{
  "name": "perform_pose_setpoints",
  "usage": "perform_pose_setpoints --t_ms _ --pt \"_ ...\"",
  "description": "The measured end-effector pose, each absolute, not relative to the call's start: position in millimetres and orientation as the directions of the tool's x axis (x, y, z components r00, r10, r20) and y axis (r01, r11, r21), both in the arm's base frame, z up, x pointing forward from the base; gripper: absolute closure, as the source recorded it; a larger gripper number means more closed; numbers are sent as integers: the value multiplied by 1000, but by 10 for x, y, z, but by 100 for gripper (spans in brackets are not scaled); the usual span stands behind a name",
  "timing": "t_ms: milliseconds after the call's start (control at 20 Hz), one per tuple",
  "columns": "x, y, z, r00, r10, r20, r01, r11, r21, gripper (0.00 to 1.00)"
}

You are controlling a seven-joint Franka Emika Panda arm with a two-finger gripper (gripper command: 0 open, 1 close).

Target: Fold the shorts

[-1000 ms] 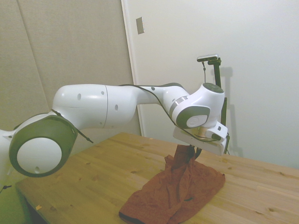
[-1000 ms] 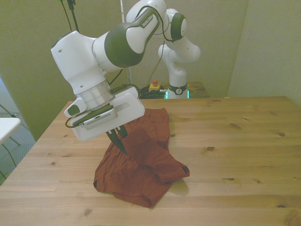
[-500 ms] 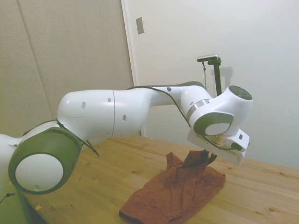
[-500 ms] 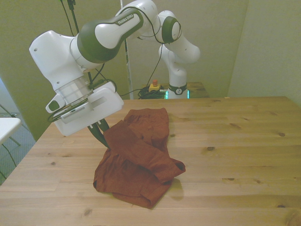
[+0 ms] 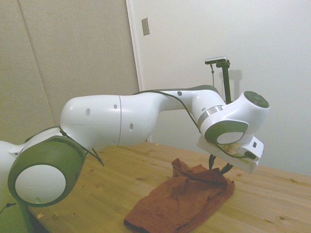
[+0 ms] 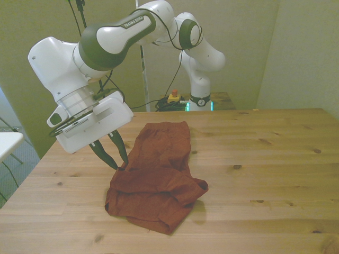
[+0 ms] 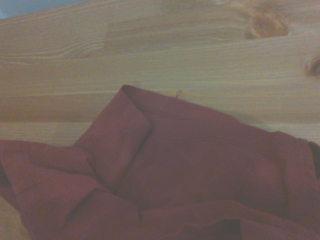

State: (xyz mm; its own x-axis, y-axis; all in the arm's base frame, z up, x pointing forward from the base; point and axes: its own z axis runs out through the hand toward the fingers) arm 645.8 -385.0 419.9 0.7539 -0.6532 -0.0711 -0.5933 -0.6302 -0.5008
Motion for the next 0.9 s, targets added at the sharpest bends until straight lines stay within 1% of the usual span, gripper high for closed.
perform_pose_setpoints --t_ms 250,500,600,750,900 --pt "6538 -3761 4270 760 -649 -28 -584 -663 -469 0" --pt "6483 -3911 4154 739 -673 -7 -612 -668 -424 0" --pt "6453 -3964 4164 733 -680 -1 -620 -667 -413 0" --pt "6424 -3956 4370 697 -716 32 -670 -667 -324 0" --pt "6425 -3639 4706 648 -758 78 -733 -647 -210 0"
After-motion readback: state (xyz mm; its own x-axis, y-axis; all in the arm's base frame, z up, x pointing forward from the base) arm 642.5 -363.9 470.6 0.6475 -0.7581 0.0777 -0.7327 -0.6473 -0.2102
